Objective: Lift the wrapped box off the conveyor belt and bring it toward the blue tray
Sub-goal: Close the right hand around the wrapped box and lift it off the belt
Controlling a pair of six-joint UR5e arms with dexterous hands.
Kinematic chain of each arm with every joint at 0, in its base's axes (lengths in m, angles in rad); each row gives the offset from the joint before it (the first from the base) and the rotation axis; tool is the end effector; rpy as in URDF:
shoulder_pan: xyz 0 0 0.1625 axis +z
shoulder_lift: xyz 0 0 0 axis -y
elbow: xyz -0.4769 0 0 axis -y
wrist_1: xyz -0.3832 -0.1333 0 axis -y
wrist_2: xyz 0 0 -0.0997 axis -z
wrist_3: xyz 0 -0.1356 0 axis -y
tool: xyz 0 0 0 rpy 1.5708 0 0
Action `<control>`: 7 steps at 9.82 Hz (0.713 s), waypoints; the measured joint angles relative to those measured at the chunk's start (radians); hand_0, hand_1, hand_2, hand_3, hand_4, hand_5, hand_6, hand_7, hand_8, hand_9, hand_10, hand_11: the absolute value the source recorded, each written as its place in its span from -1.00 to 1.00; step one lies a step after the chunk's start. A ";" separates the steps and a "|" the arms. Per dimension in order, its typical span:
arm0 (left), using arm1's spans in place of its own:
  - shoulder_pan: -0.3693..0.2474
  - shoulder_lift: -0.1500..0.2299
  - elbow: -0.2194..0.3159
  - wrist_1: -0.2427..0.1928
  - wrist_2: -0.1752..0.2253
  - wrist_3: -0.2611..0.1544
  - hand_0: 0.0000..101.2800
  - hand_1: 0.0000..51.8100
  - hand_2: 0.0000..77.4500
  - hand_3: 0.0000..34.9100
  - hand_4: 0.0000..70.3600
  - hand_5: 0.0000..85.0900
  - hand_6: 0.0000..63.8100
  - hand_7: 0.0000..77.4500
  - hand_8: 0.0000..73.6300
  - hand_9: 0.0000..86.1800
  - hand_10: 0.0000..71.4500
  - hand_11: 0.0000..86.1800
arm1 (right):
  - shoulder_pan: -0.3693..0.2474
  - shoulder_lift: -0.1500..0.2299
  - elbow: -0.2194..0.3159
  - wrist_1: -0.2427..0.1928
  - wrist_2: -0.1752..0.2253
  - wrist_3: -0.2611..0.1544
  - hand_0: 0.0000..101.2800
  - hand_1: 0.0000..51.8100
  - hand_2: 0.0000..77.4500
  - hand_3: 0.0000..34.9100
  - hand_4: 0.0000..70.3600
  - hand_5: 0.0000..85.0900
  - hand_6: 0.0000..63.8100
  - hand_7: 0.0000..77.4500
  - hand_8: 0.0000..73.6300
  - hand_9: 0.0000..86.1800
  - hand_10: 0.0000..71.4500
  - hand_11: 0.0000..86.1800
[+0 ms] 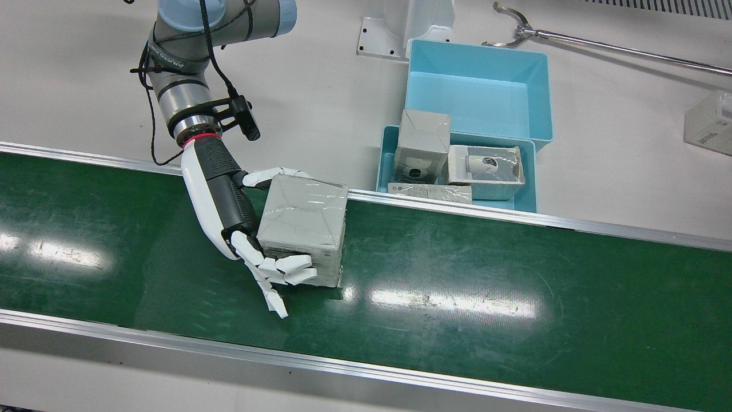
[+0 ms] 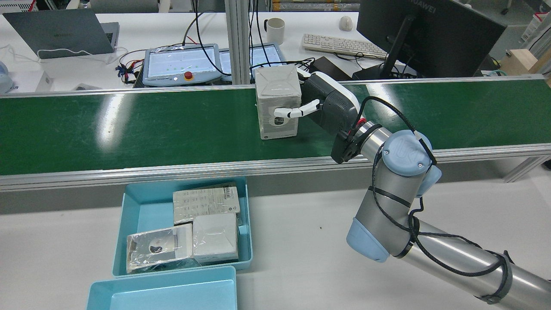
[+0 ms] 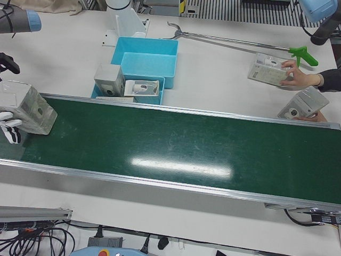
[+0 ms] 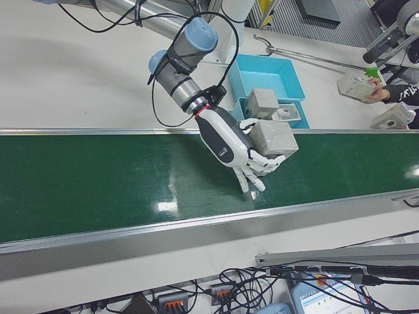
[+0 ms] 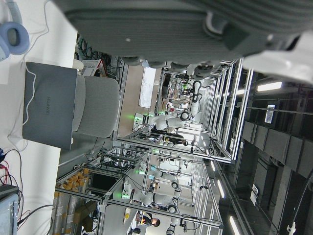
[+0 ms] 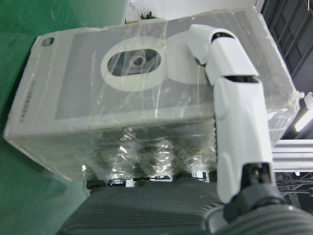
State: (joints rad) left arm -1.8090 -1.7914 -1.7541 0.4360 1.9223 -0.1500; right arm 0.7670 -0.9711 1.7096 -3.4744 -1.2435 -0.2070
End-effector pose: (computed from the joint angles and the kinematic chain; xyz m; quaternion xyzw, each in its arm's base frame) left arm -0.2212 -0.5439 0.5810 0.0953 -0.6898 0.7175 0.0171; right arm -0.3883 -0.6200 0.3392 -0.1565 -0.8138 0.5408 0.1438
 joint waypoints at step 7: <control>0.000 0.000 0.000 0.000 0.000 0.000 -1.00 -1.00 -0.99 -1.00 -1.00 -0.97 -1.00 -0.99 -1.00 -1.00 -0.98 -1.00 | 0.018 0.000 0.235 -0.276 0.104 0.001 0.14 -0.71 -0.14 -0.07 -0.18 0.09 -0.28 0.18 -0.11 -0.13 -0.33 -0.57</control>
State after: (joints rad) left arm -1.8090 -1.7914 -1.7542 0.4359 1.9222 -0.1500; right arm 0.7852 -0.9712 1.9441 -3.7504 -1.1396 -0.2058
